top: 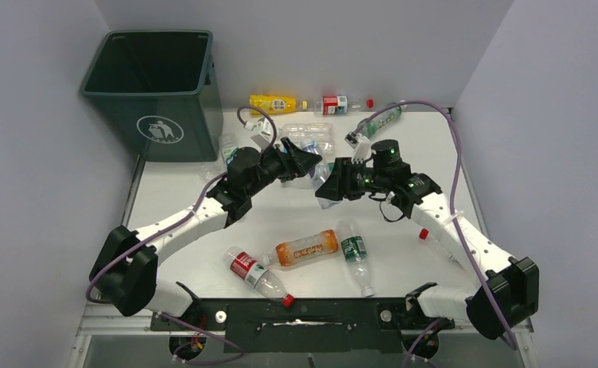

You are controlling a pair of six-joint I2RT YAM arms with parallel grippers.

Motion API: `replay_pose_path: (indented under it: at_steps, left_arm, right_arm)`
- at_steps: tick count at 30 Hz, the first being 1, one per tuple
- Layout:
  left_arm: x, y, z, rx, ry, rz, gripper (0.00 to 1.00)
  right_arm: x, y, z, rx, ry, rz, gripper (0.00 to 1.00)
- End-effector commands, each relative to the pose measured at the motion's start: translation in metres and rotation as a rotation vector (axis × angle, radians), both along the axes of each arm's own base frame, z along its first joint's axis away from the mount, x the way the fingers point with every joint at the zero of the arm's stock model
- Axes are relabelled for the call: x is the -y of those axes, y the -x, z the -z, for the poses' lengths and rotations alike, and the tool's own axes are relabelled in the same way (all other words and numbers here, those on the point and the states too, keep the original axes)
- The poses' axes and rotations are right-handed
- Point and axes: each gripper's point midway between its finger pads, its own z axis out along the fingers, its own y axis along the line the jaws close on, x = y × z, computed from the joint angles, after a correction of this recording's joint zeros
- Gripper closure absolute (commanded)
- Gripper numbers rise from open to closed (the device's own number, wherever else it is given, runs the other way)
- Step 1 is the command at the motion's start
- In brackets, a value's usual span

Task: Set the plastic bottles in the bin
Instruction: Place the plastic bottle in the trash bin.

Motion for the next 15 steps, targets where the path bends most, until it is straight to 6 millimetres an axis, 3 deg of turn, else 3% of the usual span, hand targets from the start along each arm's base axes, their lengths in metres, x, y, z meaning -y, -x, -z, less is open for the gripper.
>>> replay_pose_path:
  at_steps: [1, 7, 10, 13, 15]
  left_arm:
    - [-0.002, -0.009, -0.009, 0.041, -0.035, -0.04, 0.42]
    - [-0.002, -0.011, -0.006, 0.048, -0.058, -0.038, 0.54]
    - [-0.003, -0.014, -0.009, 0.058, -0.085, -0.045, 0.55]
    - [-0.013, -0.028, -0.02, 0.07, -0.13, -0.062, 0.55]
    - [-0.026, -0.043, -0.026, 0.069, -0.142, -0.07, 0.55]
  right_arm:
    - [-0.008, 0.005, -0.04, 0.137, -0.083, -0.046, 0.6]
    - [-0.008, 0.008, -0.035, 0.132, -0.087, -0.04, 0.57]
    - [-0.004, 0.008, -0.034, 0.132, -0.068, -0.026, 0.34]
    - [0.002, 0.009, -0.039, 0.151, -0.043, -0.008, 0.0]
    - [0.007, 0.01, -0.045, 0.169, -0.026, 0.001, 0.02]
